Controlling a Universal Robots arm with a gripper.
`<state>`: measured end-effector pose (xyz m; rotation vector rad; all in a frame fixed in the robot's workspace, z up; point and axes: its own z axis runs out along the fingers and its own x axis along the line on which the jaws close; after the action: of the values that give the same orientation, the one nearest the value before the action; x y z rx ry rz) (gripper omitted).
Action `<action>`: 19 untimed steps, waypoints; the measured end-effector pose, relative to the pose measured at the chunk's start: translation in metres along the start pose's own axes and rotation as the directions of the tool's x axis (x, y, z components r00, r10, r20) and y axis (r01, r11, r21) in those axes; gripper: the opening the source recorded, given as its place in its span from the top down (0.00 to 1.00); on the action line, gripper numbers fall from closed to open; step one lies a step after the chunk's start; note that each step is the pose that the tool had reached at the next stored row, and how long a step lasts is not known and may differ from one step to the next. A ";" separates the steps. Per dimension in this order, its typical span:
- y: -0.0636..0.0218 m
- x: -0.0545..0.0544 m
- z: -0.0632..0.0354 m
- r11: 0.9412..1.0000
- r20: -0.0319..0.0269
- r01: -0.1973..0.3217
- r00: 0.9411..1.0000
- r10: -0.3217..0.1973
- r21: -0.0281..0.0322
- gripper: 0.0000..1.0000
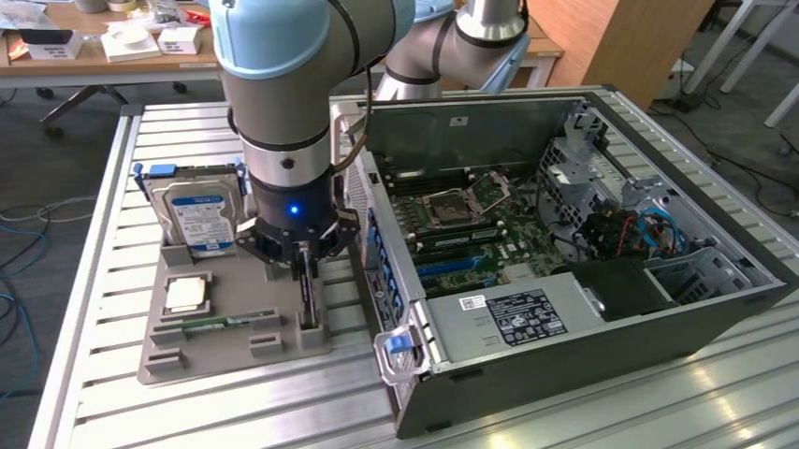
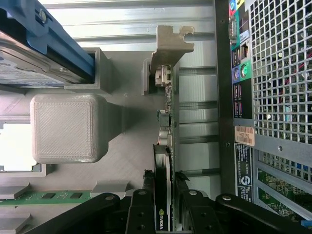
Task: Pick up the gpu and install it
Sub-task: 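Pick up the gpu and move the gpu toward the slot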
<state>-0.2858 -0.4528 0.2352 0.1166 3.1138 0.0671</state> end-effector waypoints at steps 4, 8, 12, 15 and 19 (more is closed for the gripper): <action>0.0000 0.000 0.0000 1.000 0.000 0.000 1.000 0.000 0.000 0.74; 0.0000 0.000 0.0000 1.000 0.000 0.000 1.000 0.000 0.000 0.74; 0.0000 0.000 0.0000 1.000 0.000 0.000 1.000 0.000 0.000 0.74; 0.0000 0.000 0.0000 1.000 0.000 0.000 1.000 0.000 0.000 0.74; 0.0001 0.000 -0.0027 1.000 0.000 0.000 1.000 0.000 0.000 0.74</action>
<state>-0.2857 -0.4527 0.2379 0.1166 3.1137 0.0672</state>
